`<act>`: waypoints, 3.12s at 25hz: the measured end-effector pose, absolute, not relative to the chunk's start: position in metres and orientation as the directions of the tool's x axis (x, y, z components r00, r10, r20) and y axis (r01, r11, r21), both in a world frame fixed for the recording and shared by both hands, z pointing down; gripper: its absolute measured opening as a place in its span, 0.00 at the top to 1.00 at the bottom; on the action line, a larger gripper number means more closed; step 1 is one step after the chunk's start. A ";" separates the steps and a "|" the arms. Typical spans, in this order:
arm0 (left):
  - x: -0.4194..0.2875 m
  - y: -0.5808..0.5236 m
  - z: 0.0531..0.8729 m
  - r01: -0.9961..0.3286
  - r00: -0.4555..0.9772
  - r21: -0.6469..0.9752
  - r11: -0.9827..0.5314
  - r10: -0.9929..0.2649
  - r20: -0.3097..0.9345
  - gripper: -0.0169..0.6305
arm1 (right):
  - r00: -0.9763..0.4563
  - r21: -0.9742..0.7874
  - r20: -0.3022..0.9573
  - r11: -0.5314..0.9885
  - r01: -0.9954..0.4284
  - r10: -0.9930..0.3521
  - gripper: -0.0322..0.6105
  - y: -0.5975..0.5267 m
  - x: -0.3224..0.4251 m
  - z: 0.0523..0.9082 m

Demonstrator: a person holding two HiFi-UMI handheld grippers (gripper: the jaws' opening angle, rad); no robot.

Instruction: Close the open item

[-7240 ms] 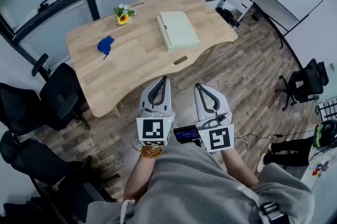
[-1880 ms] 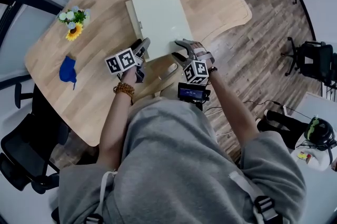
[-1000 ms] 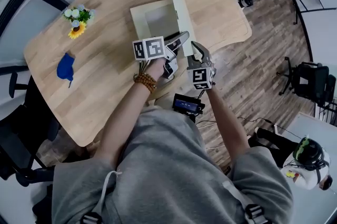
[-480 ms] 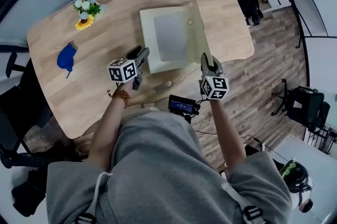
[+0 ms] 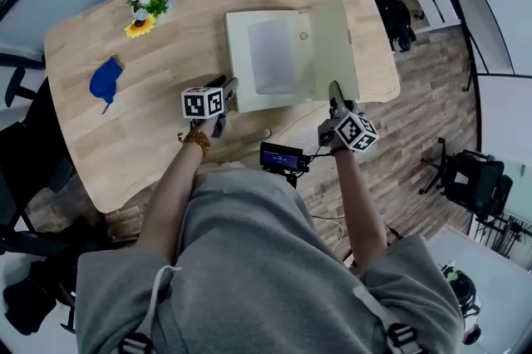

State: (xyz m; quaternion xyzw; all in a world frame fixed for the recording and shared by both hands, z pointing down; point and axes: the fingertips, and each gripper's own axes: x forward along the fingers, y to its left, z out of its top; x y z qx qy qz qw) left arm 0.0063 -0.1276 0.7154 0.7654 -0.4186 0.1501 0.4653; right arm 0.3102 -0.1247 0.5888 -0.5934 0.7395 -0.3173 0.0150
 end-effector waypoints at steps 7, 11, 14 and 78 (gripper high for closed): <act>0.014 -0.125 0.710 -0.733 0.653 0.640 -0.230 -0.503 0.567 0.72 | -0.304 -0.438 0.392 0.114 -0.892 -0.868 0.89 -0.121 0.303 0.592; 0.017 -0.121 0.720 -0.749 0.632 0.632 -0.199 -0.502 0.590 0.72 | -0.342 -0.399 0.417 0.169 -0.901 -0.842 0.89 -0.117 0.288 0.592; 0.017 -0.123 0.720 -0.739 0.638 0.647 -0.185 -0.500 0.585 0.71 | -0.369 -0.379 0.432 0.206 -0.902 -0.823 0.89 -0.115 0.282 0.593; 0.018 -0.124 0.726 -0.662 0.690 0.742 -0.107 -0.474 0.547 0.70 | -0.343 0.070 0.868 0.772 -0.632 -0.359 0.87 -0.079 0.148 0.694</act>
